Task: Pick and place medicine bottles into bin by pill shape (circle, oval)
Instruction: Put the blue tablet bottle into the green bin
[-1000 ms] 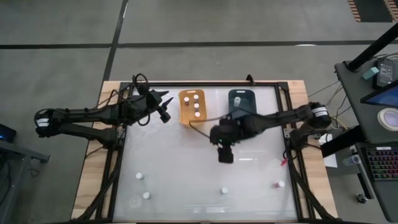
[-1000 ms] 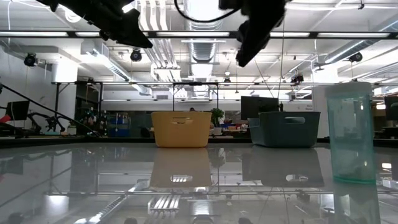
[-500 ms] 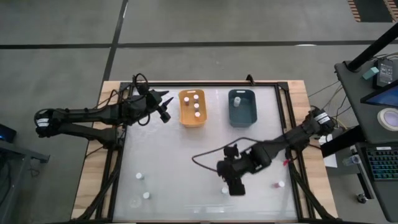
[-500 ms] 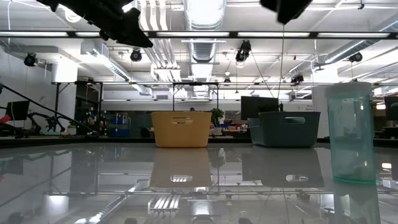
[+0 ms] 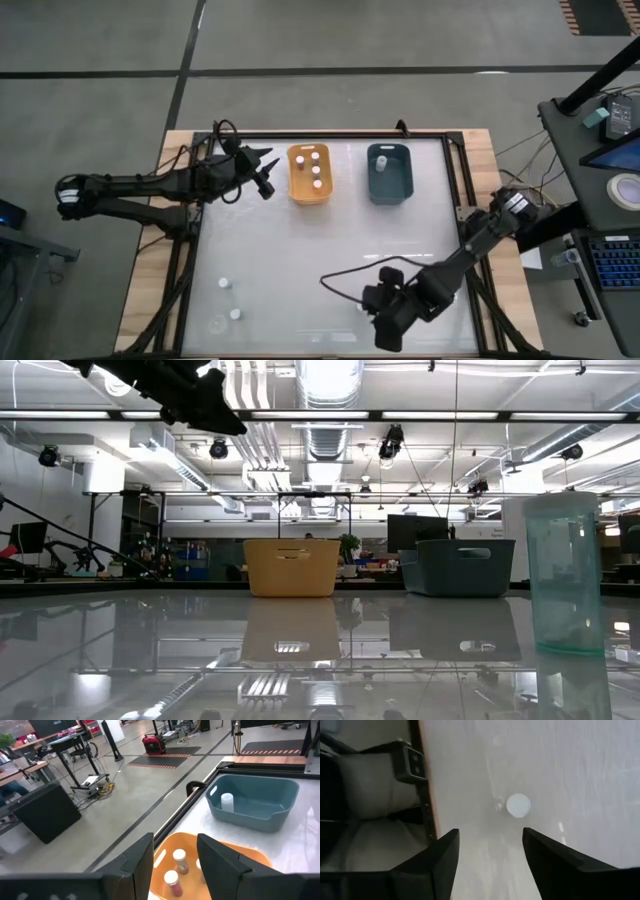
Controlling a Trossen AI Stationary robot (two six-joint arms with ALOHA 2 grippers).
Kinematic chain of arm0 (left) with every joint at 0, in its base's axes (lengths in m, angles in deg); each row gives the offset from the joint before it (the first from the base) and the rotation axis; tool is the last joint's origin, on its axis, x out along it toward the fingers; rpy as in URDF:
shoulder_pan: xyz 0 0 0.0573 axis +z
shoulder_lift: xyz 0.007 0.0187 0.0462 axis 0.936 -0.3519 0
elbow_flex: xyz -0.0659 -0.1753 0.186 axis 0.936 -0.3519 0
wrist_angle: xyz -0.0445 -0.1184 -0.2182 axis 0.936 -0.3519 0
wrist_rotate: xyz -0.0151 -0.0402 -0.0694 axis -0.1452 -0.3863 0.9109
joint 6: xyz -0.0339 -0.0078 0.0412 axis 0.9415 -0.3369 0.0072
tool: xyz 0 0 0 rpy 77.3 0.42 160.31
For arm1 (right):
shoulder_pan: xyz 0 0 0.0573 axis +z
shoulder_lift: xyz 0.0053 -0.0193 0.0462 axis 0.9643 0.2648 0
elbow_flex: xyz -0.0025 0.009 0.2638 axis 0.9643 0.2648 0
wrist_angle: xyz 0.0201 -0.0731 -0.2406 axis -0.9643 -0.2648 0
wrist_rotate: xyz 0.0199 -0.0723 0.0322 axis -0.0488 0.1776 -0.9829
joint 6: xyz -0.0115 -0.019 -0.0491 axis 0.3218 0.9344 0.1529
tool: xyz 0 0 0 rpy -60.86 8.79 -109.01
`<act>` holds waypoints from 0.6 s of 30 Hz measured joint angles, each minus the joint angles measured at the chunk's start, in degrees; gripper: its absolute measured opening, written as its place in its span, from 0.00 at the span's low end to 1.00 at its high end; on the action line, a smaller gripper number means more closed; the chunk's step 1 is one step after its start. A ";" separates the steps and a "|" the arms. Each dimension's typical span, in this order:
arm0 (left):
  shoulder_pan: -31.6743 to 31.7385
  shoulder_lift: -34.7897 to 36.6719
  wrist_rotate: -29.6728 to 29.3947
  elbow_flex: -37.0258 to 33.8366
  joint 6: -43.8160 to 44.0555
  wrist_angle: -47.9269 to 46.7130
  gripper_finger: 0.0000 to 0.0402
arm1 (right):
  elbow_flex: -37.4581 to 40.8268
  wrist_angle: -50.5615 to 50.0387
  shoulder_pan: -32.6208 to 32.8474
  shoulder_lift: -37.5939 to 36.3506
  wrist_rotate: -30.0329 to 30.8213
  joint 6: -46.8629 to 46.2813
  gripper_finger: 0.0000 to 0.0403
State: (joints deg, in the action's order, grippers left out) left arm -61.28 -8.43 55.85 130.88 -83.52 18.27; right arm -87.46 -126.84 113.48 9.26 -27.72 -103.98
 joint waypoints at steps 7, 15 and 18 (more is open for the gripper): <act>0.00 0.00 -0.02 0.23 -2.09 0.24 0.34 | 0.10 -1.29 -0.27 3.98 0.04 3.68 0.62; 0.00 0.00 -0.07 0.34 -5.04 3.06 0.34 | 0.11 -0.86 -1.80 6.83 2.40 9.39 0.71; 0.00 0.16 -0.07 0.26 -6.25 3.05 0.34 | 0.31 -0.71 -2.47 7.78 3.25 10.94 0.70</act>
State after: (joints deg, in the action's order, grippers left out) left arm -61.28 -8.27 55.77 131.14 -89.77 21.32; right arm -87.15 -127.54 111.01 17.04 -24.47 -93.04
